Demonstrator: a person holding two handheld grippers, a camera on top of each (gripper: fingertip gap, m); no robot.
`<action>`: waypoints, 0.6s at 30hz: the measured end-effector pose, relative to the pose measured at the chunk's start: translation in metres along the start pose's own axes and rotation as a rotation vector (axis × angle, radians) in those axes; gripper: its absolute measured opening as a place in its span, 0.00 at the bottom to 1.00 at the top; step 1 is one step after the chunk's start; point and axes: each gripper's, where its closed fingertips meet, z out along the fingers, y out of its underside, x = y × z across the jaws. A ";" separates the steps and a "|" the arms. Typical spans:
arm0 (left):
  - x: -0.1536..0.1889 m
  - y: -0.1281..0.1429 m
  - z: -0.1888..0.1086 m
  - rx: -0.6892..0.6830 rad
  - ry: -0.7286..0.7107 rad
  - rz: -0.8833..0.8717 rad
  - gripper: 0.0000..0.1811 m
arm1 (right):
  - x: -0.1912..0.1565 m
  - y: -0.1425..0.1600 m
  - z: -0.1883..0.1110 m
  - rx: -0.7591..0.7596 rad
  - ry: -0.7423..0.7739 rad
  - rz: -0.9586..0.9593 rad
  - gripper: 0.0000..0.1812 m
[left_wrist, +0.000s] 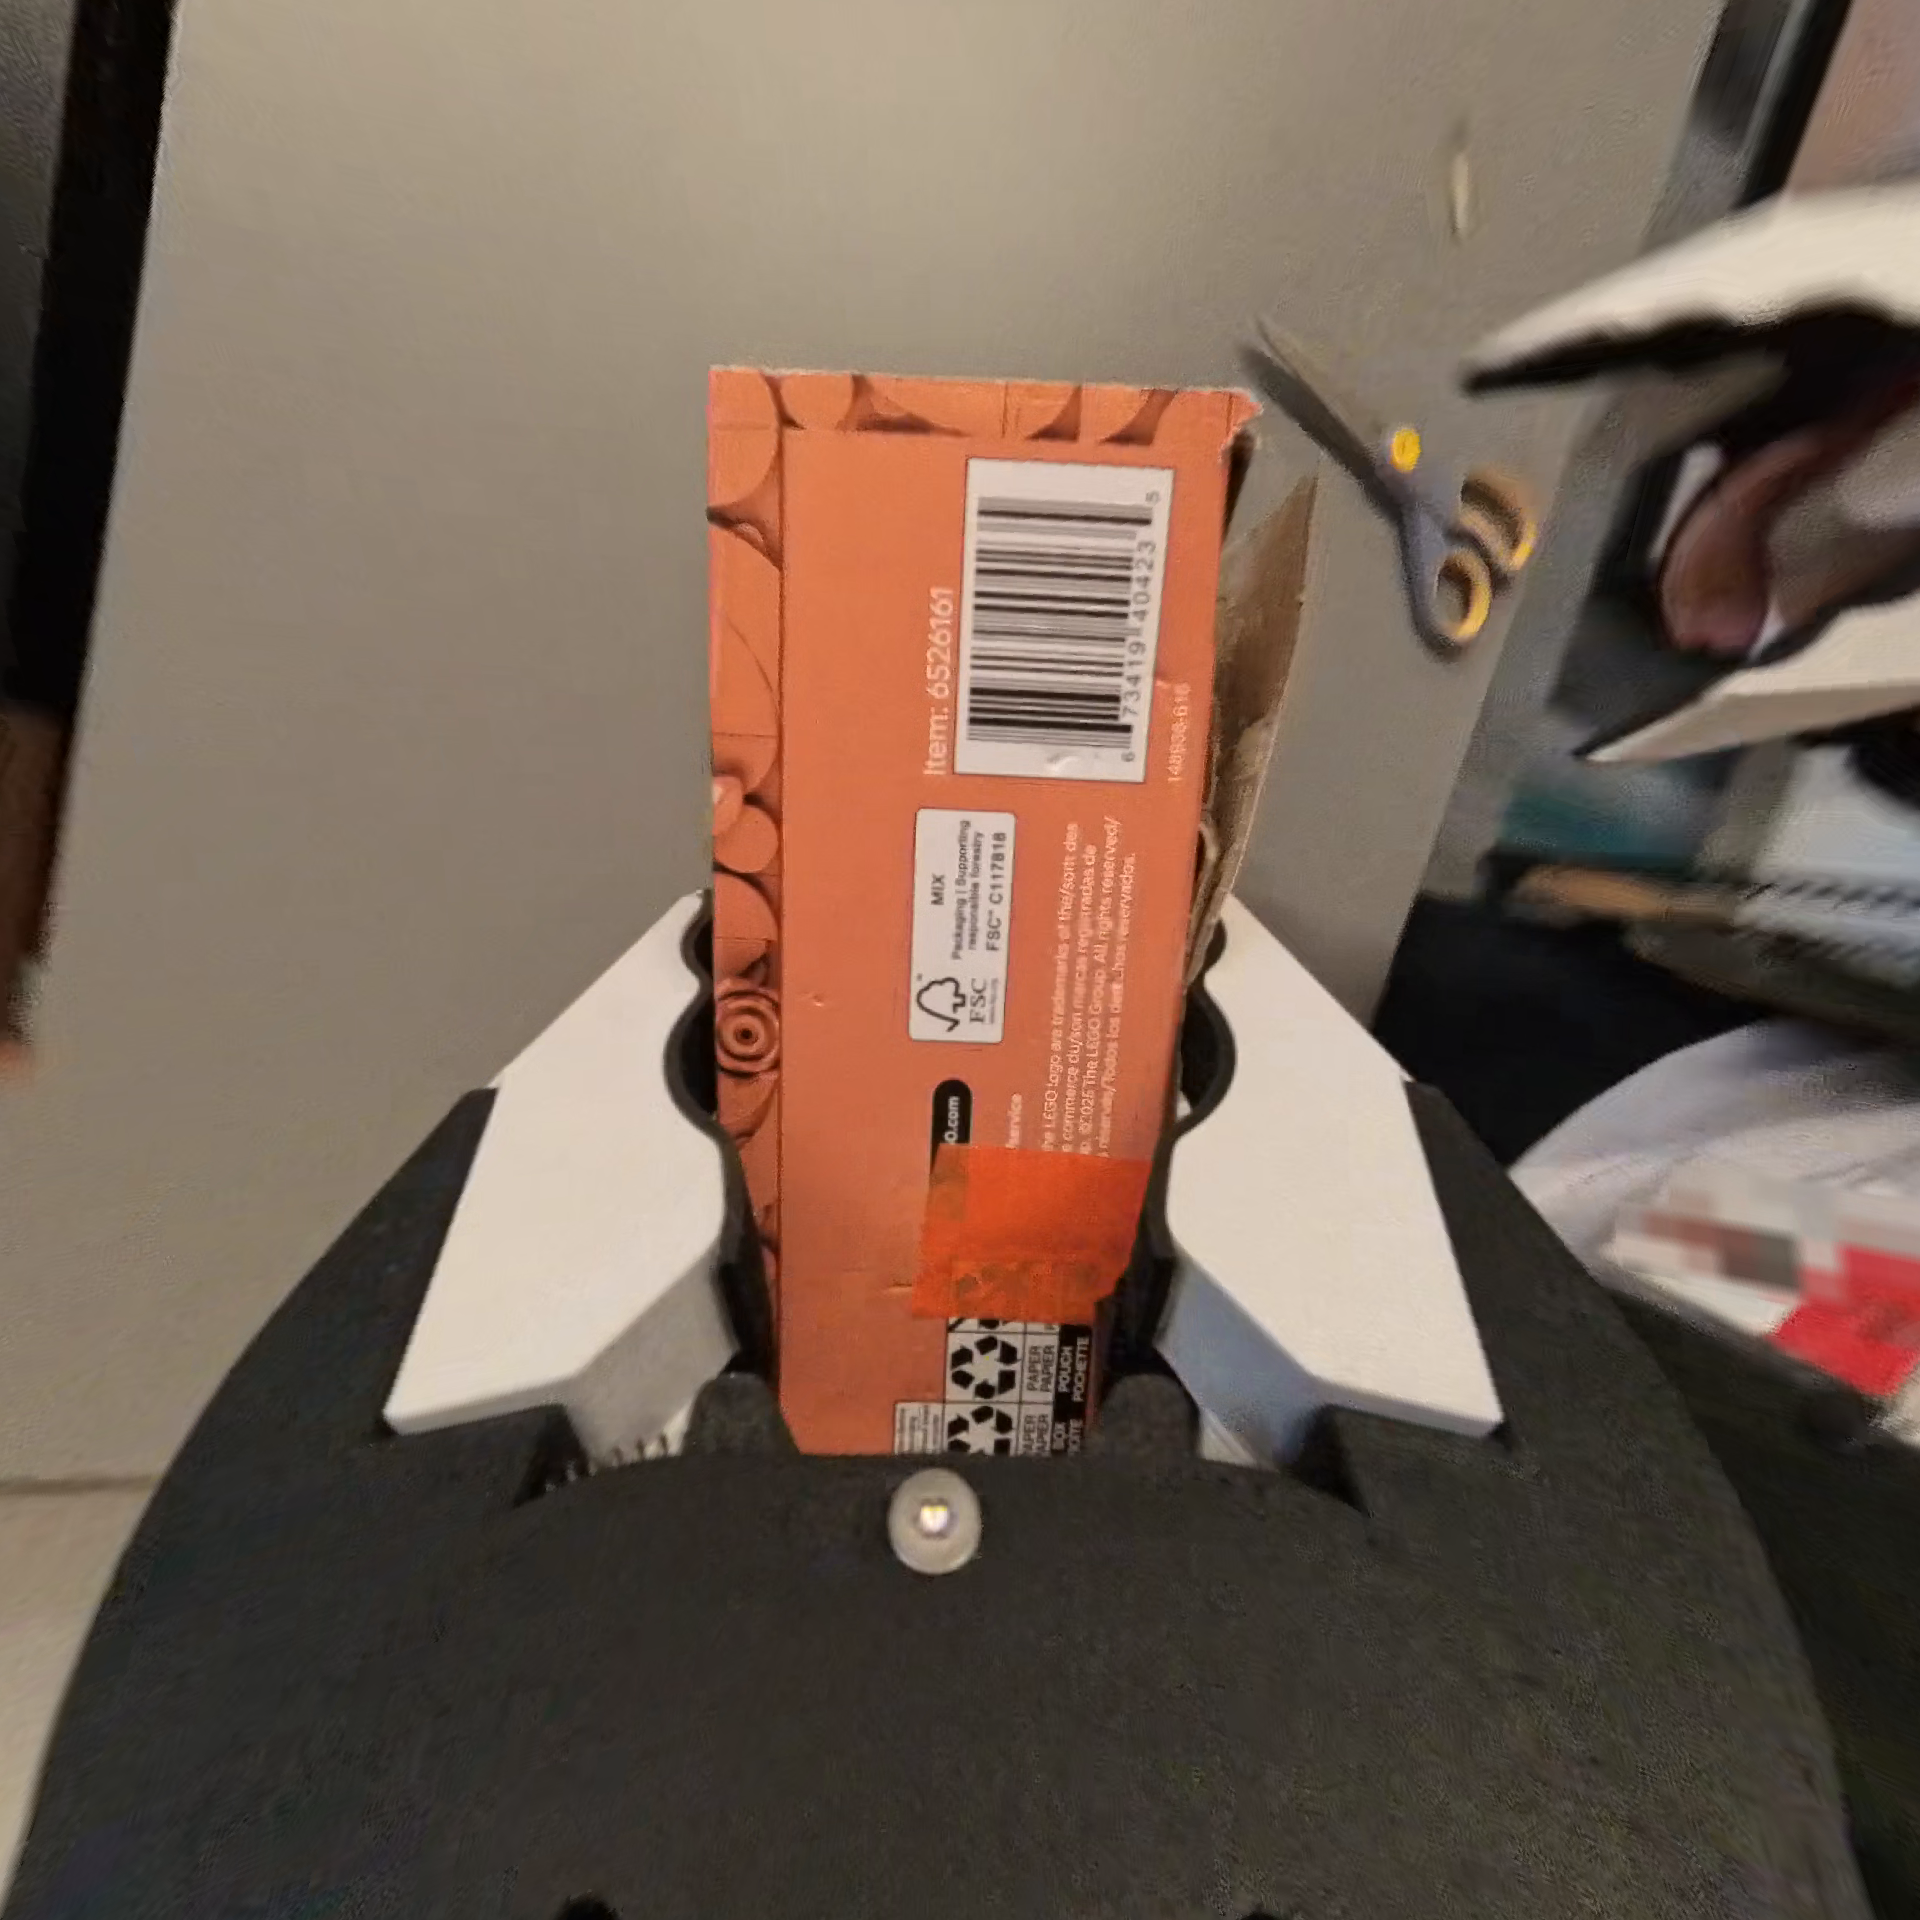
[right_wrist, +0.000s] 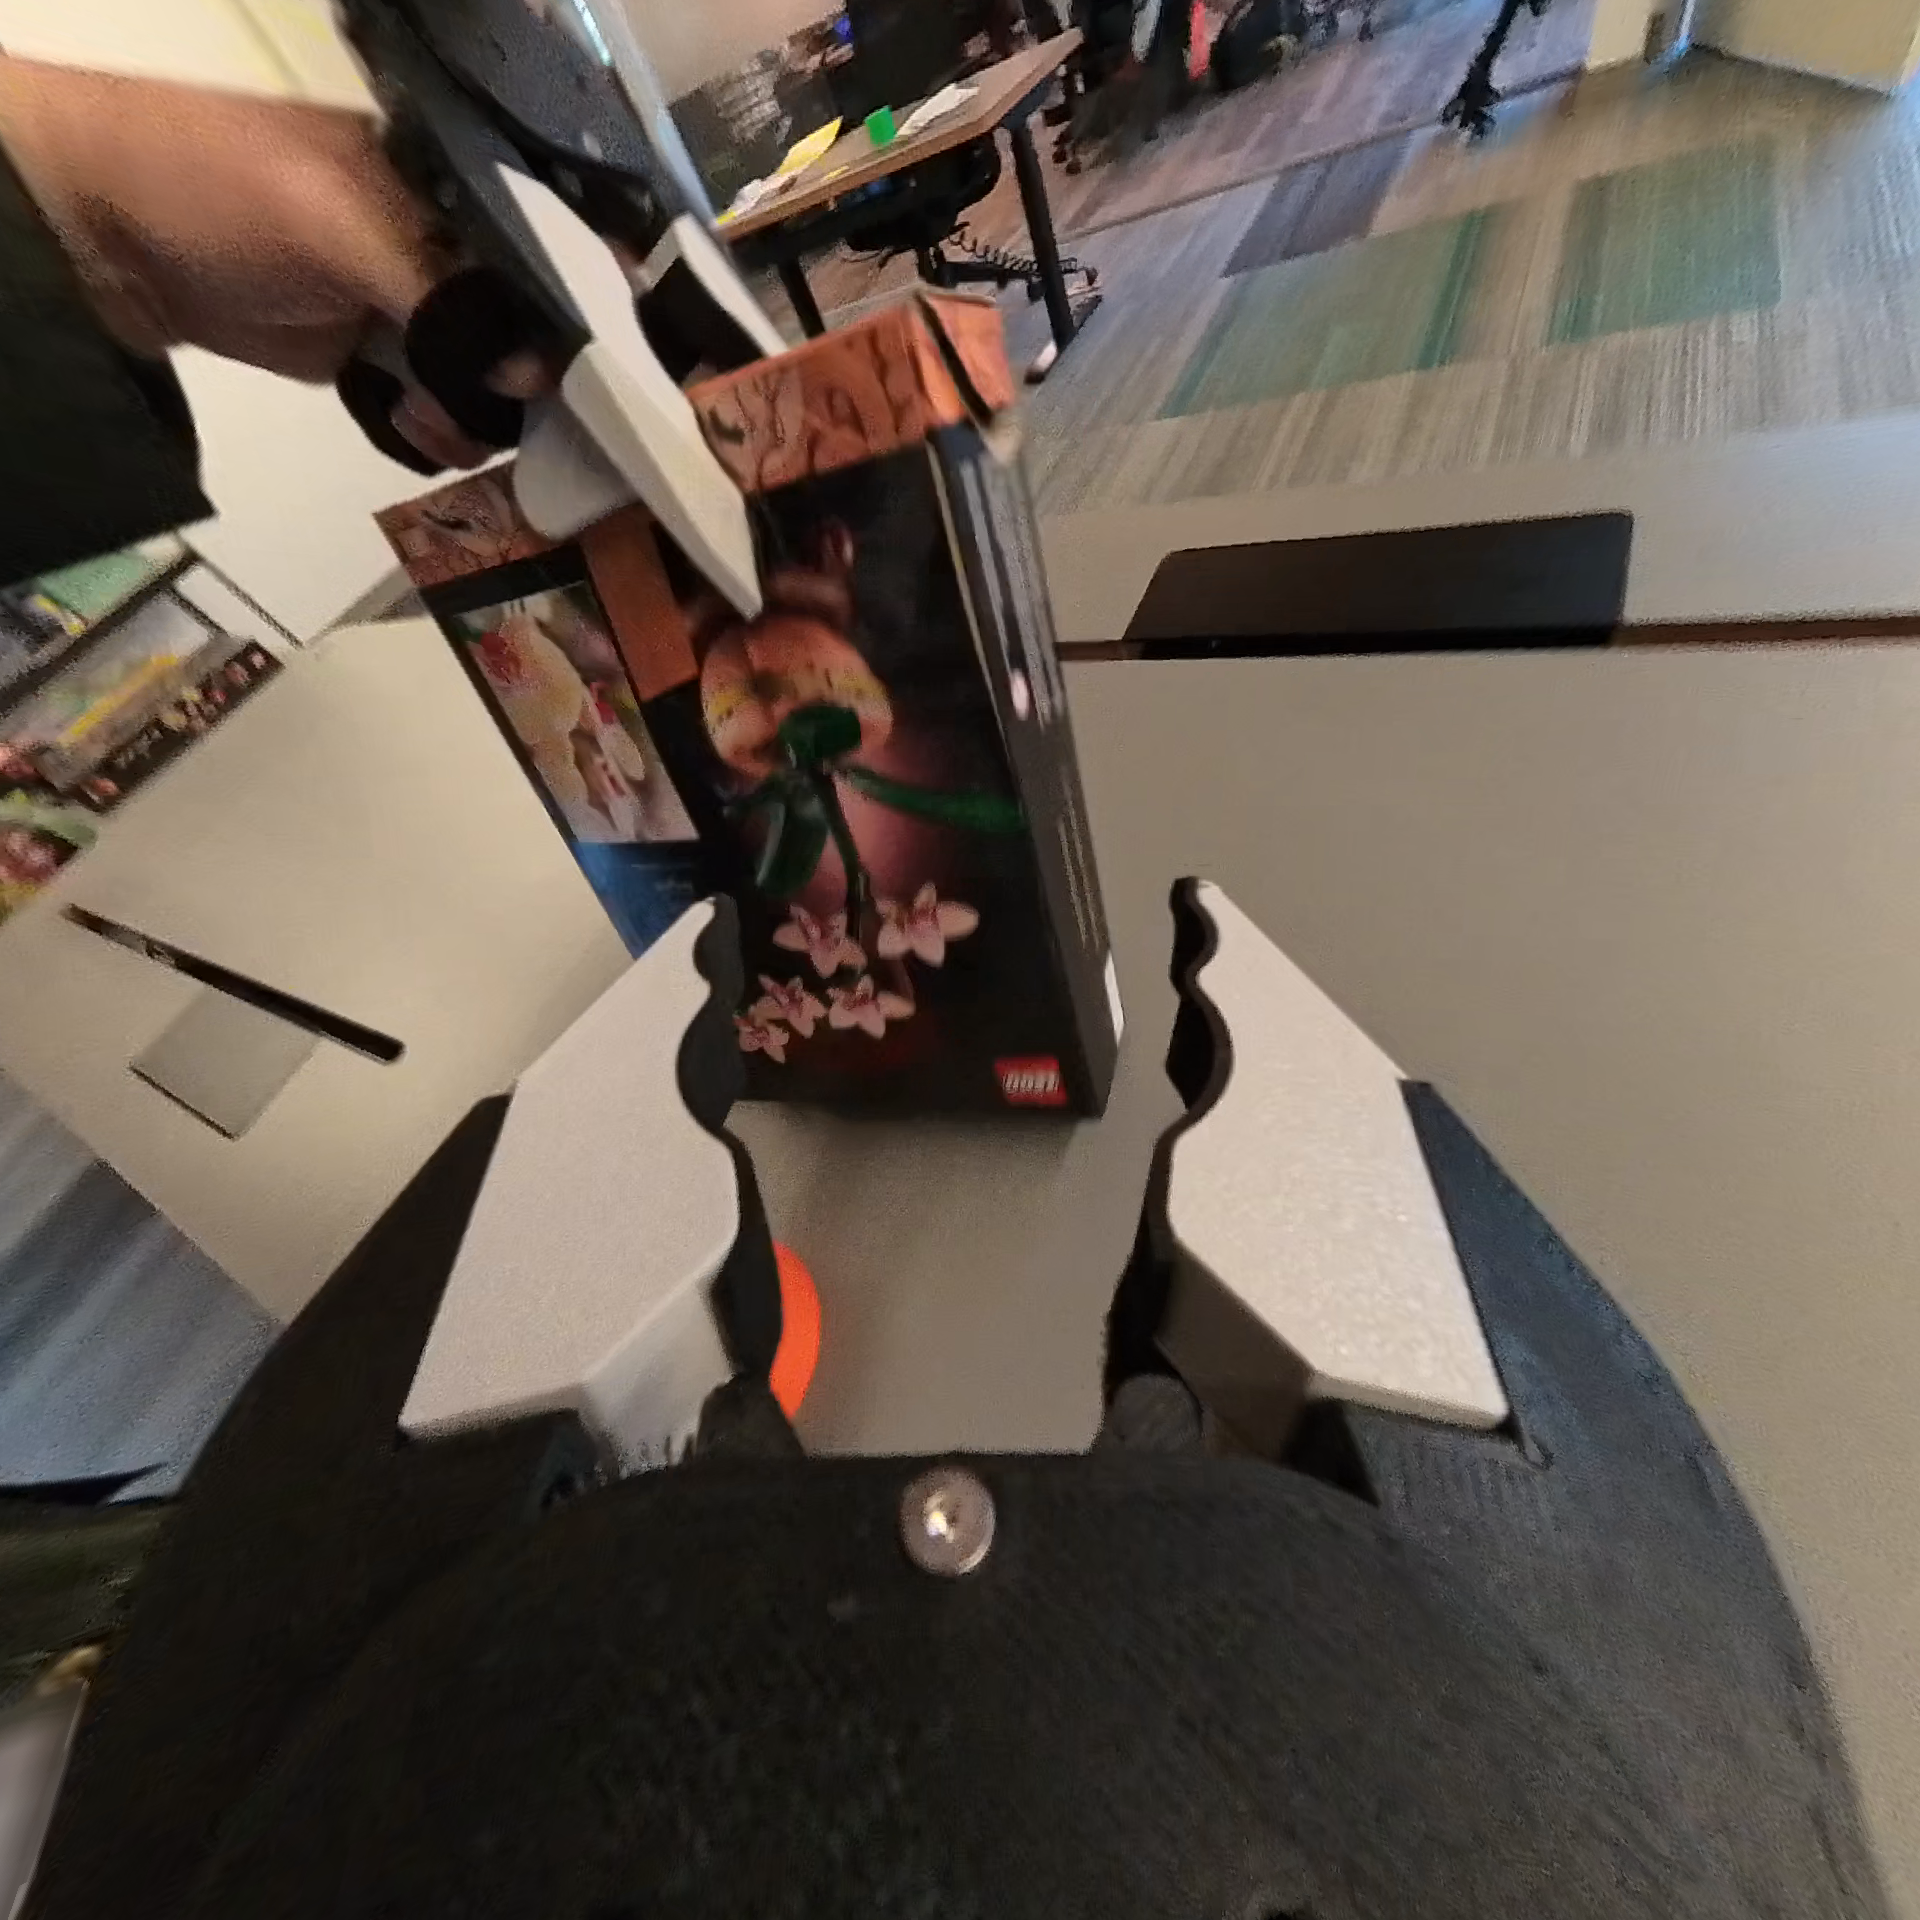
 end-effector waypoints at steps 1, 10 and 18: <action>-0.016 0.009 -0.005 0.012 0.041 -0.118 0.47 | 0.000 0.004 -0.005 0.003 0.004 0.042 0.43; -0.062 0.087 0.033 0.522 0.511 -0.890 0.48 | -0.014 0.043 -0.004 0.031 -0.065 0.381 0.06; -0.030 0.086 0.085 0.821 0.600 -1.094 0.48 | -0.014 0.081 0.061 -0.261 -0.103 0.583 0.00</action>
